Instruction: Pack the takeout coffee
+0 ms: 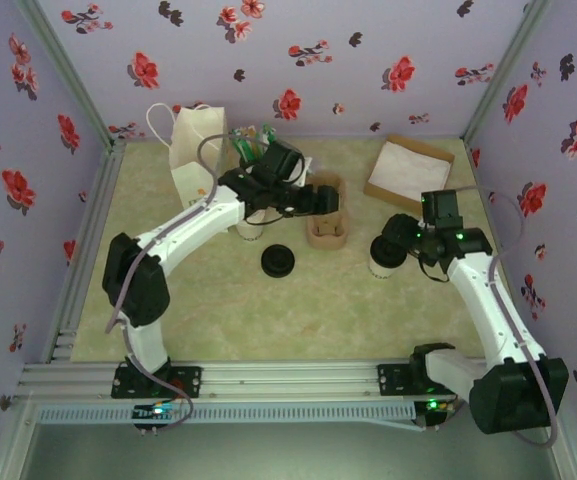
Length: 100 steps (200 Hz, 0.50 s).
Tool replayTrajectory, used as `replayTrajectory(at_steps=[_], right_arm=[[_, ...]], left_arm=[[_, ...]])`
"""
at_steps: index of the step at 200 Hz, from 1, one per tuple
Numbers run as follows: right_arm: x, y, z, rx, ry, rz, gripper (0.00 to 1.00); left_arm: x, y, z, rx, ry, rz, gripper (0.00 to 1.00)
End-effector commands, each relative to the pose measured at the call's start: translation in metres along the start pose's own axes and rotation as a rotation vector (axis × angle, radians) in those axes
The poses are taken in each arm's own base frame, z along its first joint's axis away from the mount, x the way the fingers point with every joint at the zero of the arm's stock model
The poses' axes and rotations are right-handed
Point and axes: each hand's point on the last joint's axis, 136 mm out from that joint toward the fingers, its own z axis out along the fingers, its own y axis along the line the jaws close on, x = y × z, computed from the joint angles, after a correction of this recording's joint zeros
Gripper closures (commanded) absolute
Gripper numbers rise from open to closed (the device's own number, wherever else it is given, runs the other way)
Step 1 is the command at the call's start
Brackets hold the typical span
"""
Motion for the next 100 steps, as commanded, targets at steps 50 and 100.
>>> replayTrajectory(at_steps=[50,100], right_arm=[[0.030,-0.005,0.011,0.137,0.098,-0.216,0.23],[0.027,-0.010,0.011,0.180,0.100,-0.238,0.24]], left_arm=[[-0.020,0.038,-0.090,-0.243,-0.202,0.101,0.09],[-0.016,0.048,-0.128,-0.337,-0.277,0.139,0.08]])
